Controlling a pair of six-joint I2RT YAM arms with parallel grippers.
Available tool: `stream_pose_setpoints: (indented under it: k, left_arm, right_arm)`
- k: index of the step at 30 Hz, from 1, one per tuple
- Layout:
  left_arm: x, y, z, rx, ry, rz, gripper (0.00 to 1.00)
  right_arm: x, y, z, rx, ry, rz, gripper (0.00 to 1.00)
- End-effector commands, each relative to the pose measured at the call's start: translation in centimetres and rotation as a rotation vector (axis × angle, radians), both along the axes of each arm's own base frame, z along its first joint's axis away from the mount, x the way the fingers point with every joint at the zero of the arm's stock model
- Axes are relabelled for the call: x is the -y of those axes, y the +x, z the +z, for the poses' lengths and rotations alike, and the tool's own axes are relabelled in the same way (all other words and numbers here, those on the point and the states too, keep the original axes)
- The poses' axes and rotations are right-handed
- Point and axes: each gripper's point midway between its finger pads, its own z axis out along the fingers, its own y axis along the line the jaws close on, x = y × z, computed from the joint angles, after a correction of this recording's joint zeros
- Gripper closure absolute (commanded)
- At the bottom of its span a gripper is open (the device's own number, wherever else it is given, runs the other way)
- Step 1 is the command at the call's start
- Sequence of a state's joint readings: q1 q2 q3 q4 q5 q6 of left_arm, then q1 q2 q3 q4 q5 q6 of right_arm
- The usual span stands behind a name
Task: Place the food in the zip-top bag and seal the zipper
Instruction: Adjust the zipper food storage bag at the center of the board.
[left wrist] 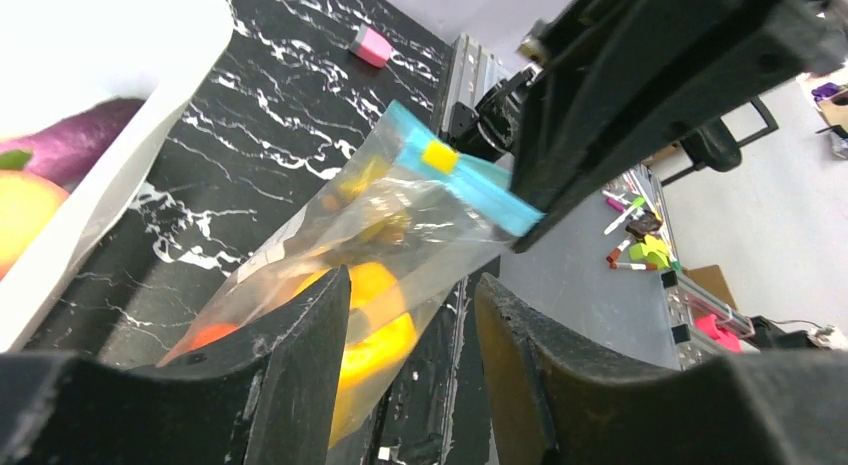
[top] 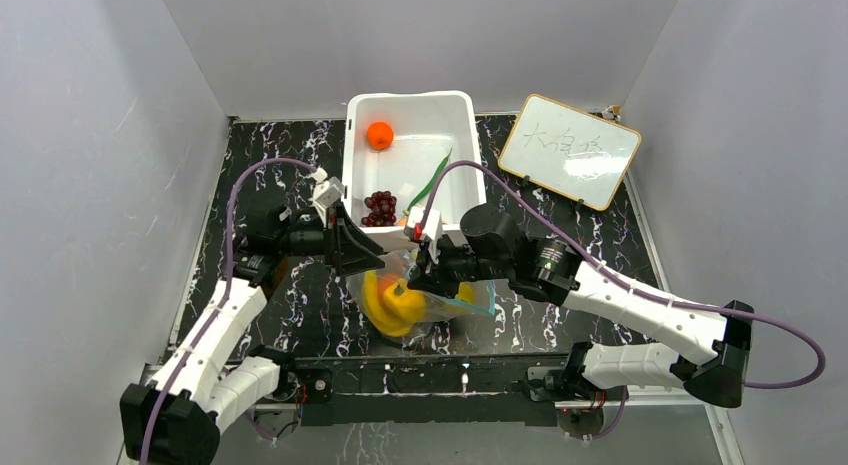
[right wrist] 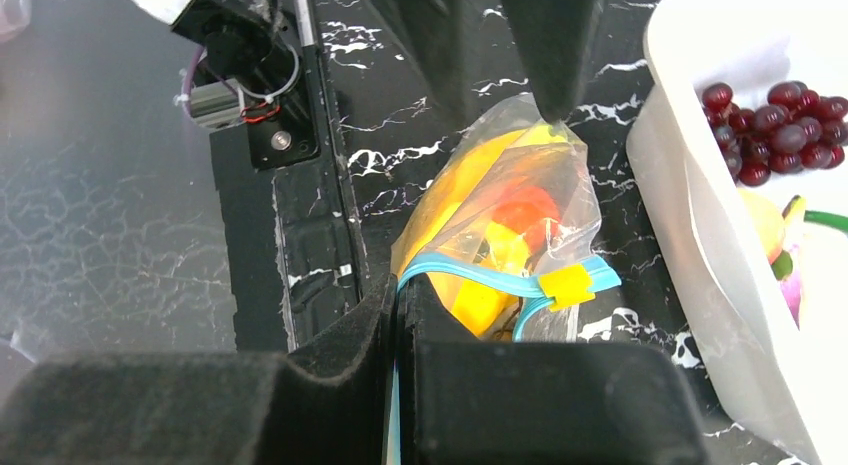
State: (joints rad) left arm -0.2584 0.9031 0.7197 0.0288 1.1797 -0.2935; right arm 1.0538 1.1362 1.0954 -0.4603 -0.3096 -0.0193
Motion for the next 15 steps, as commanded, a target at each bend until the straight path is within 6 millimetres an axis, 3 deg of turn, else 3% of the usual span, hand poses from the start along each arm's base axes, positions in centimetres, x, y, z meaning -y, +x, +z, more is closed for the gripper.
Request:
stream_pose_setpoints:
  k: [1, 7, 15]
  left_arm:
    - [0.6, -0.6, -1.3, 0.073, -0.006, -0.108, 0.49]
    - [1.7, -1.3, -0.8, 0.221, -0.022, -0.209, 0.39]
    - [4.2, -1.5, -2.3, 0.193, 0.009, -0.323, 0.43]
  right_arm:
    - [-0.5, -1.4, 2.5, 0.111, 0.08, 0.145, 1.0]
    - [-0.4, -1.7, 2.0, 0.145, 0.031, 0.213, 1.0]
    - [-0.7, -2.0, 2.3, 0.158, 0.039, 0.254, 1.0]
